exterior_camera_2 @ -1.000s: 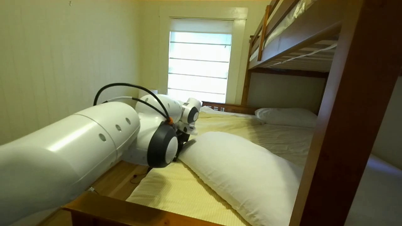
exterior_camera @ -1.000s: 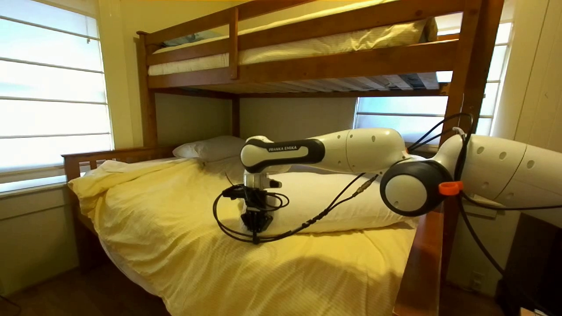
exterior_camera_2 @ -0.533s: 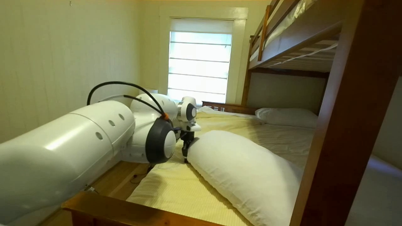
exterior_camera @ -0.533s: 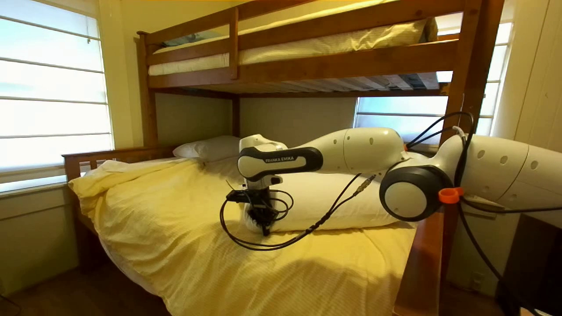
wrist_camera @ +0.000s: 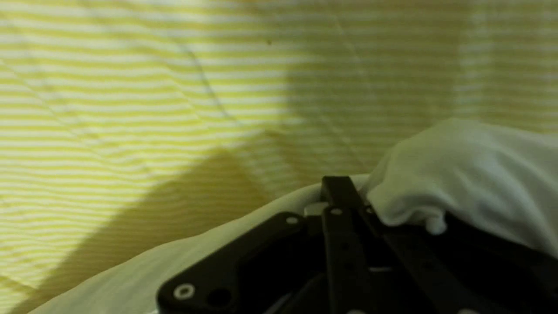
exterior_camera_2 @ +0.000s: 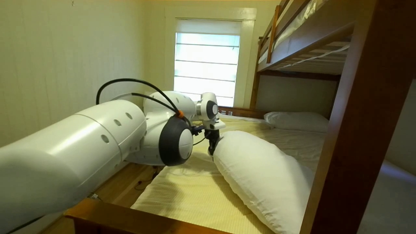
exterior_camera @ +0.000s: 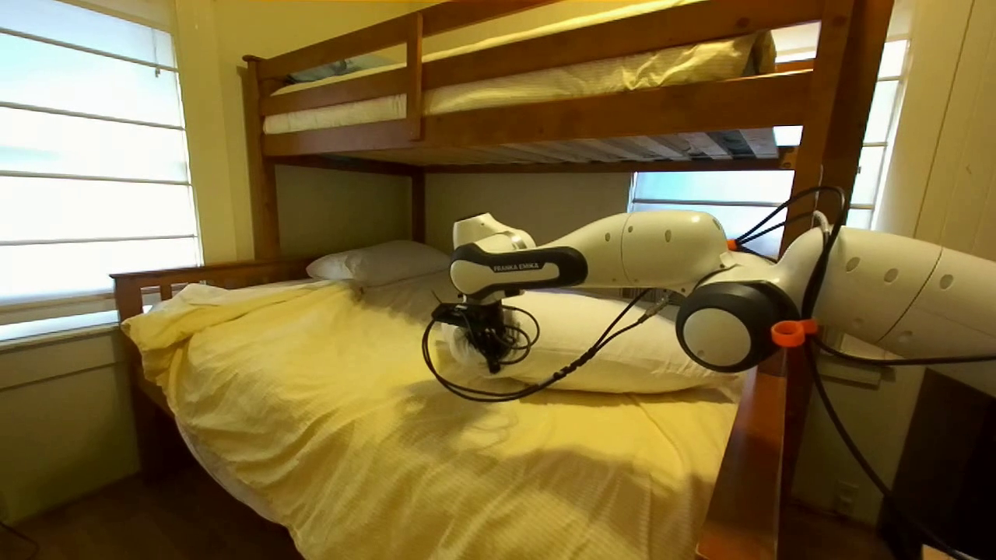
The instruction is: Move the pillow to the right
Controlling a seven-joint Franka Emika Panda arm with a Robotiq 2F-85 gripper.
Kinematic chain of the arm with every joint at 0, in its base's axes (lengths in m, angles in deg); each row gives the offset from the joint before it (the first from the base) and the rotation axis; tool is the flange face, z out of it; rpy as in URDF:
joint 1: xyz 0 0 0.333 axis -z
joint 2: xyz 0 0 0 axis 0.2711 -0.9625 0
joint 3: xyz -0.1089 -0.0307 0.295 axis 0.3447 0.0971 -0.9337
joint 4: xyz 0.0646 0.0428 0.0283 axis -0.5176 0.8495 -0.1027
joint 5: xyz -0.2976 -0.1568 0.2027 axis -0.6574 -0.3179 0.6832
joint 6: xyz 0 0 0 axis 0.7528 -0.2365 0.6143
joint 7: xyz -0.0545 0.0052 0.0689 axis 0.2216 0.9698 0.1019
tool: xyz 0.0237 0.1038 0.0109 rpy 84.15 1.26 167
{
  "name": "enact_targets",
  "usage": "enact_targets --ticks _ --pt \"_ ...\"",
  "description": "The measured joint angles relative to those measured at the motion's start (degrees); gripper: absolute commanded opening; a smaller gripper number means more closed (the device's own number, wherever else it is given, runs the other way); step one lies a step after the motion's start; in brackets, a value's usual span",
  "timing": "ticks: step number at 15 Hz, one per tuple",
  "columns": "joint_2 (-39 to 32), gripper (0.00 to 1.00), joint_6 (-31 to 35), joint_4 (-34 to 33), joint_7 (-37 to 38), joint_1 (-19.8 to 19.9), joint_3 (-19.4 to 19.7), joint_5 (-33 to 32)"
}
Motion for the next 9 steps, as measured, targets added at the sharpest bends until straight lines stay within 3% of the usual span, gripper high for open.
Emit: enact_targets --ticks 9 --pt "3.62 0.0 9.43 -0.3 1.42 10.31 0.44 0.19"
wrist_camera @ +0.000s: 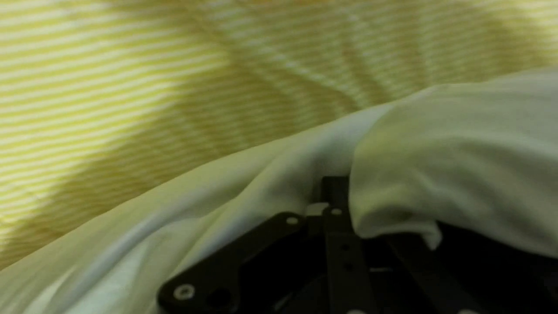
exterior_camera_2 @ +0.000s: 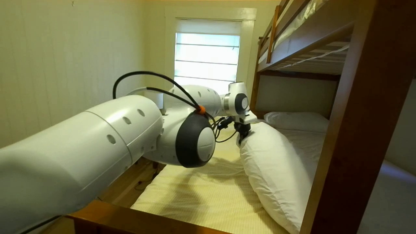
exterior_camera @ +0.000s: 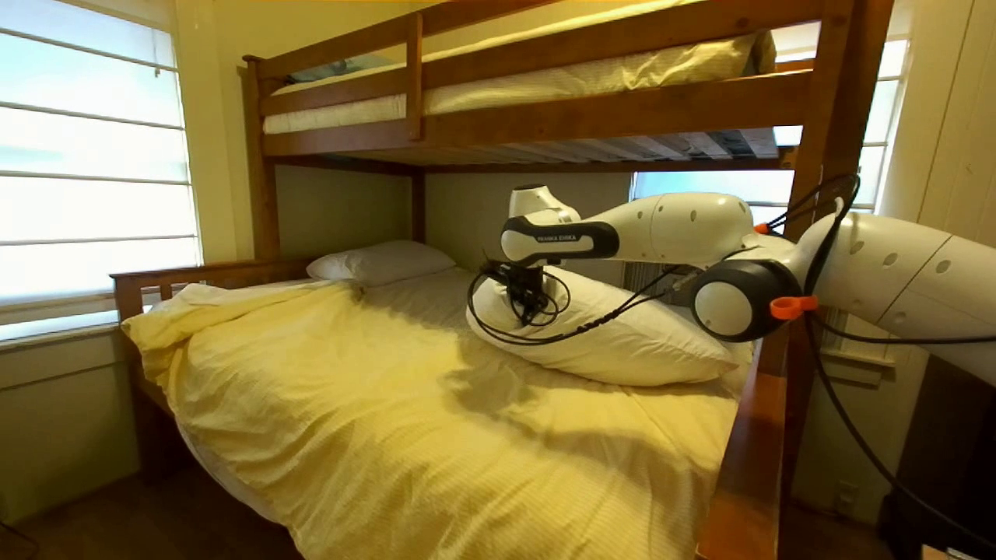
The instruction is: Move the pillow to the right
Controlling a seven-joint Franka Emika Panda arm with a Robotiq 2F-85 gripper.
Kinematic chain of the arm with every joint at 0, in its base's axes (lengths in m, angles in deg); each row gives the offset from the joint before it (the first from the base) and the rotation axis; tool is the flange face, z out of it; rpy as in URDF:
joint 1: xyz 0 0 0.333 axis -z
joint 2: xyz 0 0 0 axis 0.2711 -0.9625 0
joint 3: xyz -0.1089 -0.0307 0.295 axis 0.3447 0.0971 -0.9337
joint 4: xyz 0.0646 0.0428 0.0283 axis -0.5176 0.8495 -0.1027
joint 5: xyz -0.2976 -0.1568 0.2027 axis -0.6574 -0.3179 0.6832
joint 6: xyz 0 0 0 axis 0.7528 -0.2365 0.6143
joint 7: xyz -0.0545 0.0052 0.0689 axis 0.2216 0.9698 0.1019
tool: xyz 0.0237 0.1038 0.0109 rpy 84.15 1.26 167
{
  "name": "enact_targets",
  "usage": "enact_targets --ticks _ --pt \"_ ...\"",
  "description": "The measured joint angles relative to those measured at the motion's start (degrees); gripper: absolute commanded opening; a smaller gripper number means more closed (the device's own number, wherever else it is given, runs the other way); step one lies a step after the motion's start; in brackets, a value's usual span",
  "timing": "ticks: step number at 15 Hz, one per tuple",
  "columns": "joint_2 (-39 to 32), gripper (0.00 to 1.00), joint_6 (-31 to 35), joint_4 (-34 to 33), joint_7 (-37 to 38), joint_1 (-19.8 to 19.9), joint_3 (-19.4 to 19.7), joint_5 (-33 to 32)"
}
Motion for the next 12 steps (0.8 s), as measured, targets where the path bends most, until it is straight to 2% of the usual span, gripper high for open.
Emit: enact_targets --ticks 4,6,8,10,11,12 --pt "1.07 0.0 3.72 -0.34 5.54 3.72 0.04 0.14" --pt "1.18 0.0 5.37 -0.34 9.06 4.26 1.04 0.0" --pt "1.14 0.0 6.0 -0.23 8.53 3.87 0.69 0.12" --pt "0.88 0.0 6.39 -0.14 4.74 2.93 -1.98 0.66" --pt "0.77 0.26 6.44 -0.13 2.75 2.17 -3.52 1.16" --pt "0.77 0.27 6.44 -0.13 1.1 1.25 -4.86 1.7"
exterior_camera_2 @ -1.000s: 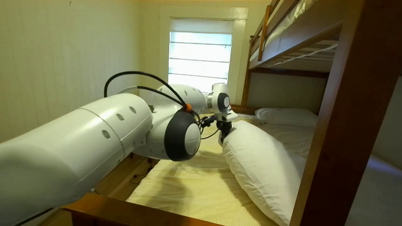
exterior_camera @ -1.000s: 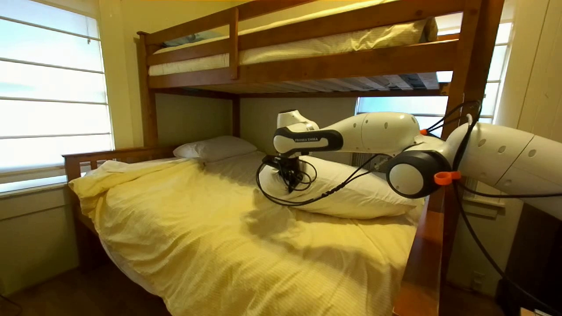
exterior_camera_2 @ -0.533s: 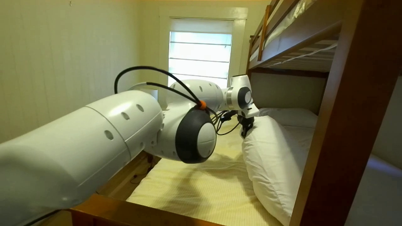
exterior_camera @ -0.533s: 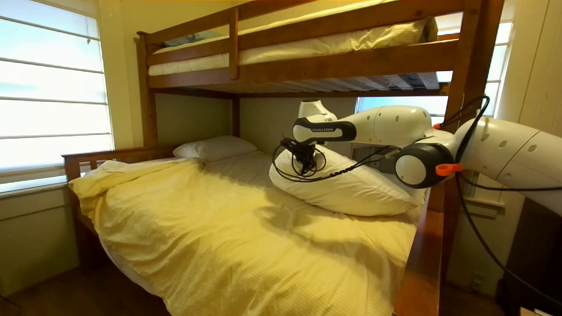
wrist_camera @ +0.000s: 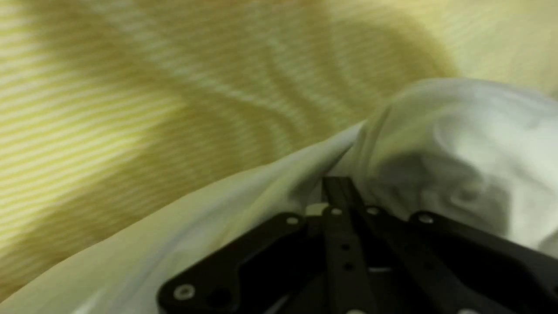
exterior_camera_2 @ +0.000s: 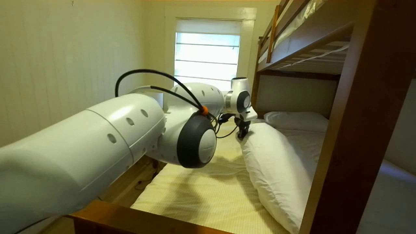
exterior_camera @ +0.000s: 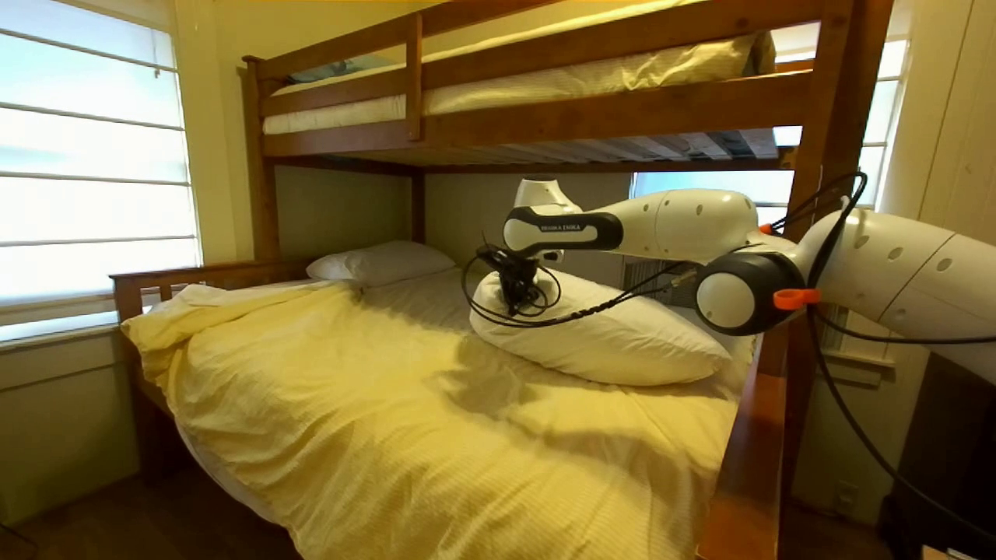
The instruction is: Move the pillow to the right
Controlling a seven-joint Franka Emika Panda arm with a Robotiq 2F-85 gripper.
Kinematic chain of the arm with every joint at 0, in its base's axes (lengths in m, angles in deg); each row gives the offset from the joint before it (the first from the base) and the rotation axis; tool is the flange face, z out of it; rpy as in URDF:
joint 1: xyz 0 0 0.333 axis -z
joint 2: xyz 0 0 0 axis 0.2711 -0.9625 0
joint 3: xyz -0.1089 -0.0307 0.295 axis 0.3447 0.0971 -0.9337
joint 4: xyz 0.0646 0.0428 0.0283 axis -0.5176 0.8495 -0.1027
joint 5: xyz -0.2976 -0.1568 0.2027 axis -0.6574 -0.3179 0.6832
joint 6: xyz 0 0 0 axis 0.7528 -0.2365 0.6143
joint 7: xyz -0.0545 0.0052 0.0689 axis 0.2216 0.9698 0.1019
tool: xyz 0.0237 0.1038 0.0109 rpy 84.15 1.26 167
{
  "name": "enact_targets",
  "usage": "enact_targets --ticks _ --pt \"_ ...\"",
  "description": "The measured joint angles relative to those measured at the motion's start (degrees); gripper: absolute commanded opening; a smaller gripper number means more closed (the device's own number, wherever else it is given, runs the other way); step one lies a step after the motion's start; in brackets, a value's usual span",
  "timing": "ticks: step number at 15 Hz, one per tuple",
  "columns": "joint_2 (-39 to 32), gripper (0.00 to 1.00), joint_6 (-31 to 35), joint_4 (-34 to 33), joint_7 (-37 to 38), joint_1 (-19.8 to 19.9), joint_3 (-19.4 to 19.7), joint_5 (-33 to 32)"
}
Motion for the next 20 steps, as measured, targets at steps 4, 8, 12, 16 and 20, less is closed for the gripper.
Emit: enact_targets --ticks 4,8,12,16,20 --pt "0.94 0.53 -3.44 -0.02 -5.9 -3.89 -4.82 3.29" --pt "4.22 0.81 -14.56 -0.03 -8.44 -6.1 -8.46 7.01" --pt "7.93 1.0 -27.9 -0.02 -11.9 -7.76 -10.52 8.83" --pt "11.13 1.0 -42.16 0.01 -15.08 -10.46 -10.77 8.86" --pt "14.13 1.0 -56.77 0.07 -14.5 -13.94 -8.74 7.47"
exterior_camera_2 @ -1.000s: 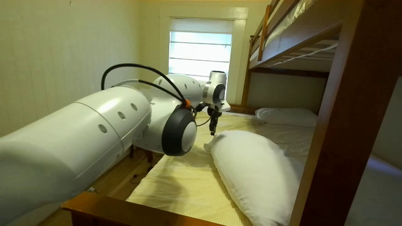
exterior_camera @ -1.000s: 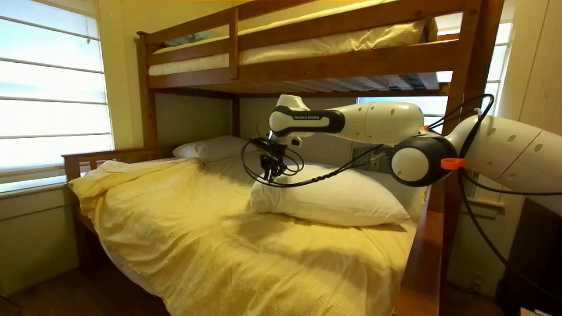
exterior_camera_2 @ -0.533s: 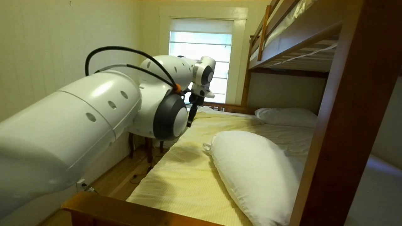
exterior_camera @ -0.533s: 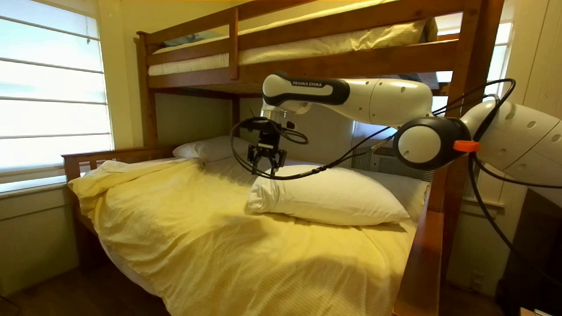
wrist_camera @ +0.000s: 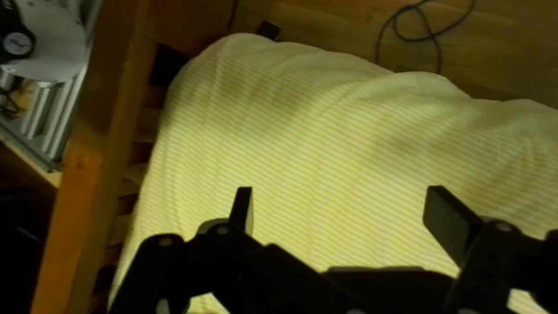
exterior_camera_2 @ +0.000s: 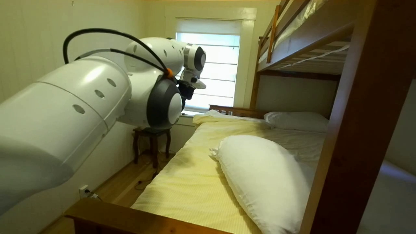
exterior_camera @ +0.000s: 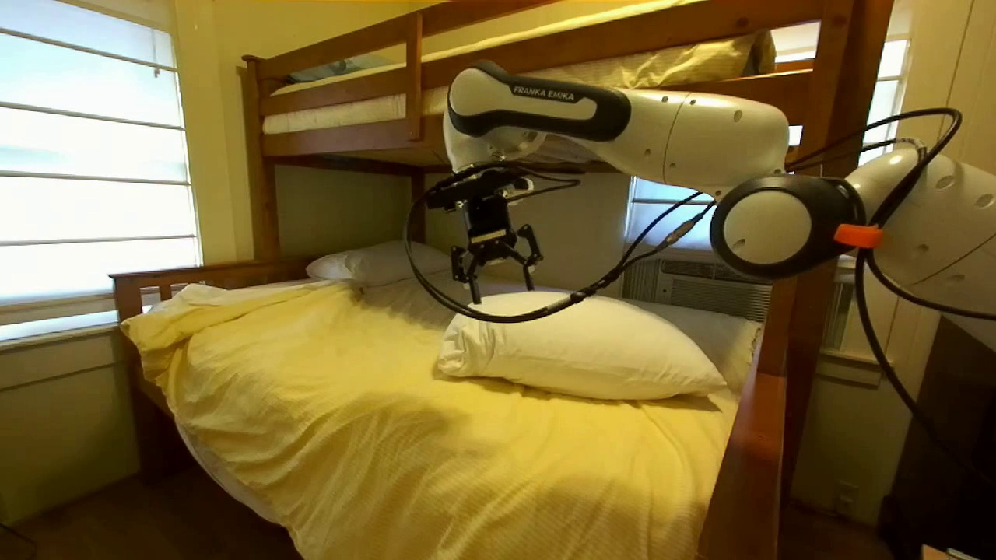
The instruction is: Move the pillow to the right
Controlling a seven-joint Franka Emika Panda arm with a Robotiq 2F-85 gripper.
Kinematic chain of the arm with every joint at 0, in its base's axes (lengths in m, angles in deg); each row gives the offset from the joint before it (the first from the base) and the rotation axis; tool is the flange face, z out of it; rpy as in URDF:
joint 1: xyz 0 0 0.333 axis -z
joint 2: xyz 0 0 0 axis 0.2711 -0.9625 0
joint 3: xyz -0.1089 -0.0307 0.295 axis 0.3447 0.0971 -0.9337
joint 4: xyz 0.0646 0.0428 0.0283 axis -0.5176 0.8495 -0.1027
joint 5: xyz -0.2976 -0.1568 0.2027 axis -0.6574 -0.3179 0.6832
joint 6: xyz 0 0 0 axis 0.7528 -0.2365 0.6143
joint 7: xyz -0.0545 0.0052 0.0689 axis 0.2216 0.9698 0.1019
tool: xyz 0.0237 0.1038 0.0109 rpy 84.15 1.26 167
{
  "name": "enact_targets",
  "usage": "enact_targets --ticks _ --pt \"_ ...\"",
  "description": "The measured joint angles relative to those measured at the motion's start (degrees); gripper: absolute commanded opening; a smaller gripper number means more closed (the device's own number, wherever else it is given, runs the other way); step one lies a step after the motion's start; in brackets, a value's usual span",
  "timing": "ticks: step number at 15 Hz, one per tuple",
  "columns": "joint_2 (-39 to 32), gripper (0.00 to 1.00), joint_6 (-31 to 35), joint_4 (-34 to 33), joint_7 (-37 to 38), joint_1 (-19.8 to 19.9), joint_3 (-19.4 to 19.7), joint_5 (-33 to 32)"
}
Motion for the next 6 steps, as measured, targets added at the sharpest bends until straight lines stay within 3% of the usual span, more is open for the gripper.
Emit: enact_targets --ticks 2,6 --pt "1.07 1.0 -3.21 0.01 0.52 -1.21 1.09 -0.9" --pt "1.41 1.0 -3.53 0.69 0.63 -1.23 1.58 -1.05"
